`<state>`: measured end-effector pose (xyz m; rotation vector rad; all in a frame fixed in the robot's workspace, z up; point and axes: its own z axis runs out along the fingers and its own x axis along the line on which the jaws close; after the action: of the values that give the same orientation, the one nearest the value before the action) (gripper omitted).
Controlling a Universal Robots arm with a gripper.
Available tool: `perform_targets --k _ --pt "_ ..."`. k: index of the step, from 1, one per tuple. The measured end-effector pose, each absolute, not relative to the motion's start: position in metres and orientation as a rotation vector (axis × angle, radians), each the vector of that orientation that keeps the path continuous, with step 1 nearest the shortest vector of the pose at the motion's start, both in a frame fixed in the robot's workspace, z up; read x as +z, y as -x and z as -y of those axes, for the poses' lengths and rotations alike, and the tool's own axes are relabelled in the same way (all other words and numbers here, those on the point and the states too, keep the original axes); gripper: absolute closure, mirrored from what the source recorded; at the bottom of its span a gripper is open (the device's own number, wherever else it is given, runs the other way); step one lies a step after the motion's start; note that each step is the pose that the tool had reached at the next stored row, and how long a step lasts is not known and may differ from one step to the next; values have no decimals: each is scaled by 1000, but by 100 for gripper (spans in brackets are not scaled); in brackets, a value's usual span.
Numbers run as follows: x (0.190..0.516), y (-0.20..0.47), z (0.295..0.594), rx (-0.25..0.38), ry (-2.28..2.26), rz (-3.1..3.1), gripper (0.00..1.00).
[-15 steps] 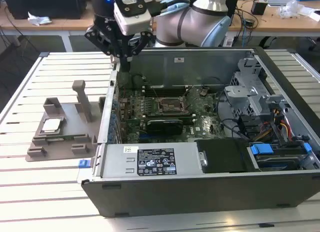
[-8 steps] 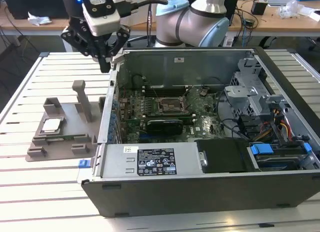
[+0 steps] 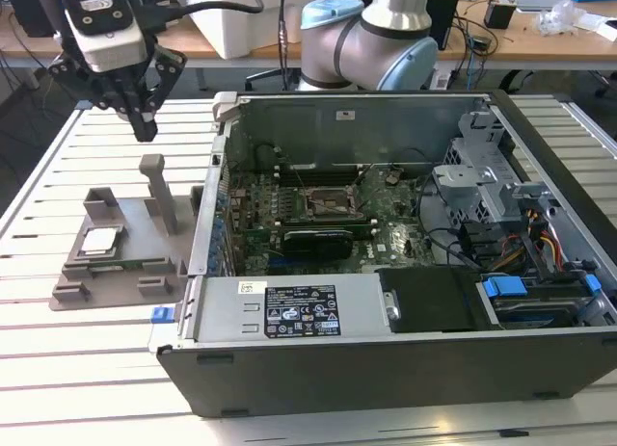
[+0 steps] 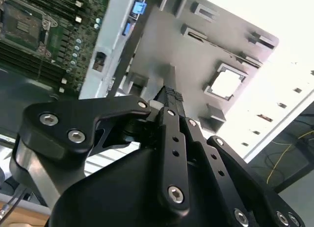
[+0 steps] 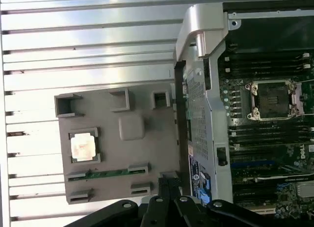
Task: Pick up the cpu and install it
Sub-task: 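Reach for the cpu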
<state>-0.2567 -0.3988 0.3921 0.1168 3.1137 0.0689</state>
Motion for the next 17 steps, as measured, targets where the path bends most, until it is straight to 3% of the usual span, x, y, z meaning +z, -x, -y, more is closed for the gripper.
perform_targets --k 17 --pt "391 337 399 69 -117 -3114 89"
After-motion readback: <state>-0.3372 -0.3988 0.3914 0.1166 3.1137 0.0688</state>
